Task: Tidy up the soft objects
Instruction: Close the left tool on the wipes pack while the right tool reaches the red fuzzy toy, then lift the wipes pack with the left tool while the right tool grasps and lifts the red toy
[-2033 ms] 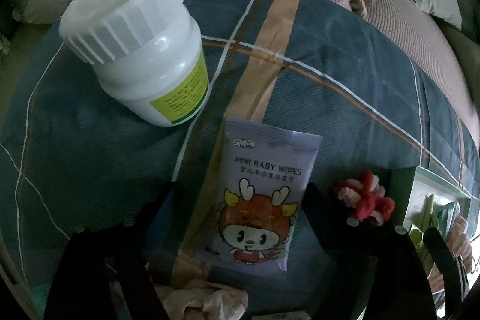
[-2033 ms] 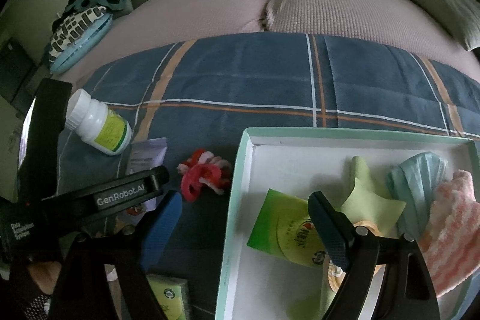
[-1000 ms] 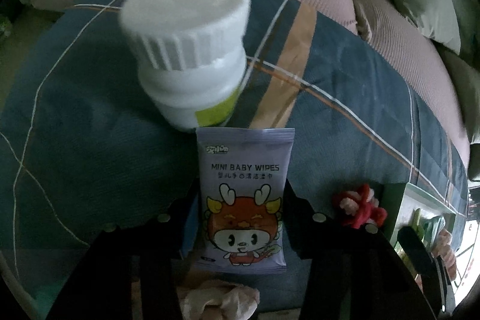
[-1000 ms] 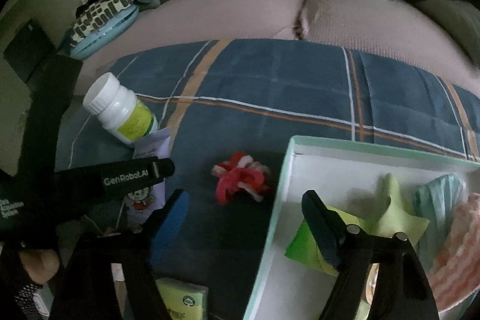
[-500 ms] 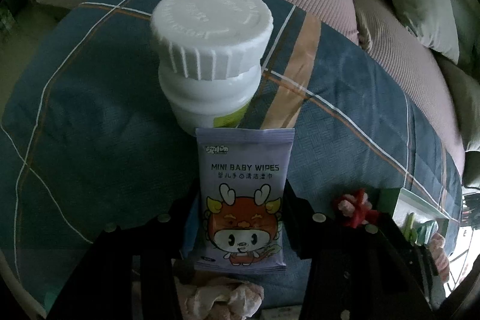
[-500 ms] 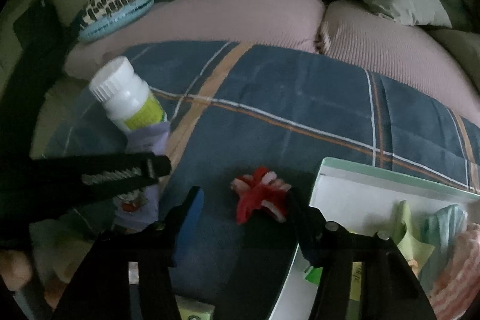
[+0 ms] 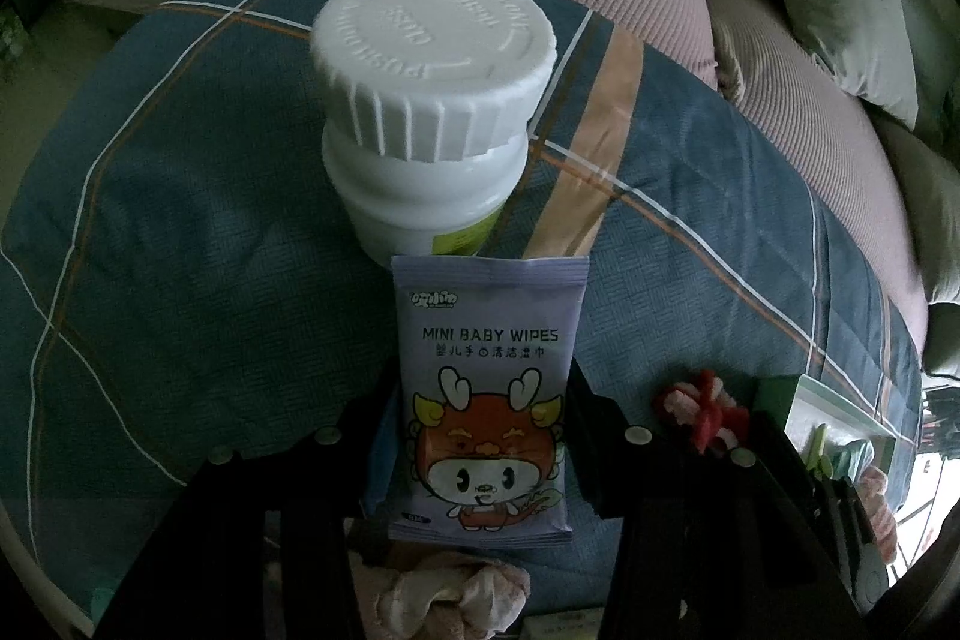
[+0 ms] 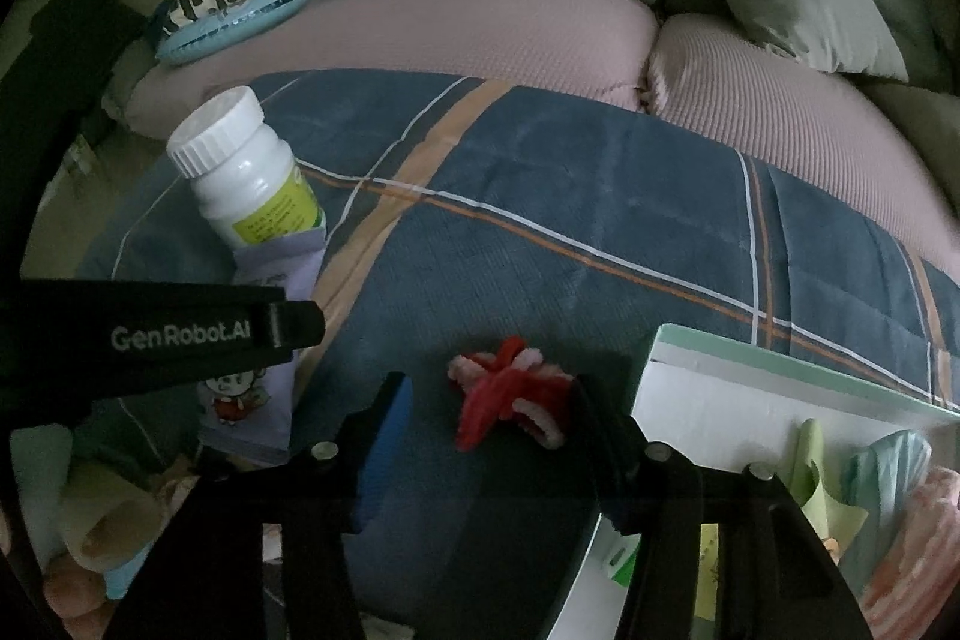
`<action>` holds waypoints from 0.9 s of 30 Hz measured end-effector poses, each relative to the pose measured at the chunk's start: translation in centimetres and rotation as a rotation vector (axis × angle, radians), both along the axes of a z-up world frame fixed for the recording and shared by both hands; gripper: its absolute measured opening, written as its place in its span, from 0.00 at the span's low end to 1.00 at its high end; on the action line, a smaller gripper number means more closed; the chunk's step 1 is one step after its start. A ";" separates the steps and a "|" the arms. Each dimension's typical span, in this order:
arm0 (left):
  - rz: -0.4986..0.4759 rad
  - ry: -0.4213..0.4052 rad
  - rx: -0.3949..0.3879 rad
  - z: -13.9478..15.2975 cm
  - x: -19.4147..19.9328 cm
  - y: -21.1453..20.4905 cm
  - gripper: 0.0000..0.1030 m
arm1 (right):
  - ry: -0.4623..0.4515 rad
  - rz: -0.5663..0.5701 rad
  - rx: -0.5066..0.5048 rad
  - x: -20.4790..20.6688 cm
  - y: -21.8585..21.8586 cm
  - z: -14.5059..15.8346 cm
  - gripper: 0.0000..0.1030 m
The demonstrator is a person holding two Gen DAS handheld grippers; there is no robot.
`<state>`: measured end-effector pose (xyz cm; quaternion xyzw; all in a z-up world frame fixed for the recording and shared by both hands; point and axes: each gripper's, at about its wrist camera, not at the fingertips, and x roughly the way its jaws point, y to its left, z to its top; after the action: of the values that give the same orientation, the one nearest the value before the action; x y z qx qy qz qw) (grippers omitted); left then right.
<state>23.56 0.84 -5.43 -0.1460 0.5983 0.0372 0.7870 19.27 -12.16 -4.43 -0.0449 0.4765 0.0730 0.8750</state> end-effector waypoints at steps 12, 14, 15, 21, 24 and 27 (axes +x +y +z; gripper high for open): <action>0.000 0.000 -0.003 0.0 -0.1 0.0 0.49 | 0.008 0.001 0.031 0.3 -0.3 0.0 0.50; 0.000 0.000 -0.004 -0.1 -0.1 0.0 0.49 | 0.008 0.003 0.038 0.4 -0.4 0.0 0.49; 0.000 0.000 -0.007 -0.1 -0.2 0.0 0.49 | 0.007 0.001 0.047 0.4 -0.5 0.0 0.49; -0.003 0.004 -0.018 -0.1 -0.1 0.3 0.49 | 0.025 -0.017 0.040 0.8 -0.7 -0.7 0.38; -0.010 0.005 -0.023 -0.2 0.0 0.3 0.49 | 0.022 -0.009 0.012 0.8 -0.2 -0.9 0.39; -0.018 0.008 -0.028 -0.2 0.0 0.2 0.49 | 0.022 -0.003 -0.013 0.7 0.2 -1.2 0.39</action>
<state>23.59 1.04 -5.63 -0.1516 0.6033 0.0224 0.7826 20.01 -11.99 -5.64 -0.0490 0.4867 0.0692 0.8695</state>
